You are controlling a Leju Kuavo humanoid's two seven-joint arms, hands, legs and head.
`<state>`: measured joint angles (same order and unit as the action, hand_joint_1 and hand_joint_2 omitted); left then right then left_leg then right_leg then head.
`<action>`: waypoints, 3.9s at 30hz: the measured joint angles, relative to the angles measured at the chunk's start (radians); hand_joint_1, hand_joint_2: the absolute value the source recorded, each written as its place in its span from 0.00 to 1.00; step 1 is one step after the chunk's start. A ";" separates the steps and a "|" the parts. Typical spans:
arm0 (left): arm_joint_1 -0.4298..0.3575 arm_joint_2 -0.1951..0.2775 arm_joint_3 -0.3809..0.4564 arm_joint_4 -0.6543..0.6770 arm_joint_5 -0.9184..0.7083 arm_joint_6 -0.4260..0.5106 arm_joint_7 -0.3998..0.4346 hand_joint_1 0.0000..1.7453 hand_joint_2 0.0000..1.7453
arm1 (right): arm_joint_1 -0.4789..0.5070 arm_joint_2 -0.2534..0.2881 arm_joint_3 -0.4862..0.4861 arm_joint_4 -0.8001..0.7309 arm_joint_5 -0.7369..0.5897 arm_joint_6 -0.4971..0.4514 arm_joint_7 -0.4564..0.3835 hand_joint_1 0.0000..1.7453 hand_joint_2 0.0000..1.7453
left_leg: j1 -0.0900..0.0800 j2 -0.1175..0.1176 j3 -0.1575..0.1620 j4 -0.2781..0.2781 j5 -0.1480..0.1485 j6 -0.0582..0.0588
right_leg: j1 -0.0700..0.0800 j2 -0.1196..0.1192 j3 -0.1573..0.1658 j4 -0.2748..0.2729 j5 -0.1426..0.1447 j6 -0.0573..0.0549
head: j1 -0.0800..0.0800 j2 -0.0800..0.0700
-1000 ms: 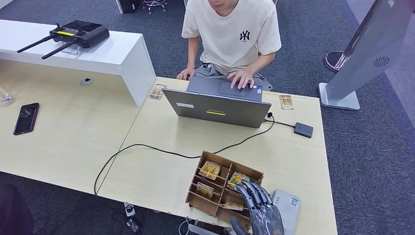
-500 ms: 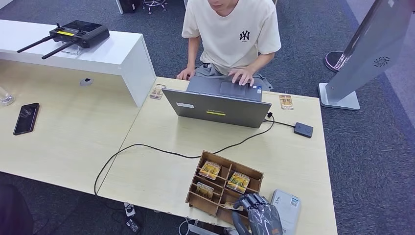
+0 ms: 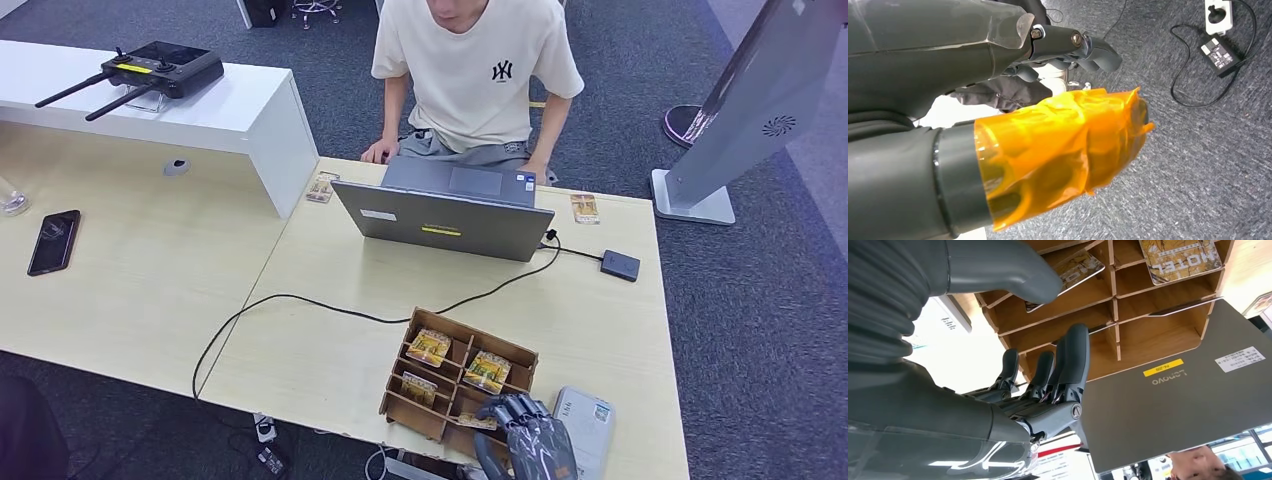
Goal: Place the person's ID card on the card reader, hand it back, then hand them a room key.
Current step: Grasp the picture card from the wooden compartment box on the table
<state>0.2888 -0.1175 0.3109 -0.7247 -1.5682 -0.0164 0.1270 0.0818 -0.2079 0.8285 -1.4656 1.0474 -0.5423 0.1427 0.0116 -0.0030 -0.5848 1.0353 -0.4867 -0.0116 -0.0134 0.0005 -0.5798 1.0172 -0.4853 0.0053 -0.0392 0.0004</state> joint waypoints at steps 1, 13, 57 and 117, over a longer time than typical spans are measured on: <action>0.001 0.000 0.000 0.000 0.000 -0.002 0.000 0.00 0.00 | 0.000 0.000 0.000 0.000 0.000 0.001 0.001 0.51 1.00 | 0.000 0.000 0.000 0.000 0.000 0.000 | 0.000 0.000 0.000 0.000 0.000 0.000 | 0.000 0.000; 0.005 0.000 0.000 -0.009 0.000 -0.007 0.000 0.00 0.00 | -0.001 0.001 0.000 0.001 -0.007 0.020 0.004 0.53 1.00 | 0.000 0.000 0.000 0.000 0.000 0.000 | 0.000 0.000 0.000 0.000 0.000 0.000 | 0.000 0.000; -0.002 0.000 0.000 -0.008 0.000 0.016 0.003 0.00 0.00 | -0.020 0.042 -0.024 0.070 -0.026 0.086 0.024 0.53 1.00 | 0.000 0.000 0.000 0.000 0.000 0.000 | 0.000 0.000 0.000 0.000 0.000 0.000 | 0.000 0.000; 0.013 -0.013 0.019 -0.028 0.000 -0.018 0.005 0.00 0.00 | 0.020 0.063 -0.090 -0.114 -0.067 0.006 -0.028 1.00 1.00 | 0.000 0.000 0.000 0.000 0.000 0.000 | 0.000 0.000 0.000 0.000 0.000 0.000 | 0.000 0.000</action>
<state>0.3013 -0.1309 0.3301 -0.7530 -1.5683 -0.0347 0.1322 0.1023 -0.1446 0.7385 -1.5792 0.9806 -0.5360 0.1151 0.0116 -0.0029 -0.5846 1.0353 -0.4865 -0.0119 -0.0134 0.0006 -0.5798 1.0172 -0.4853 0.0053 -0.0393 0.0004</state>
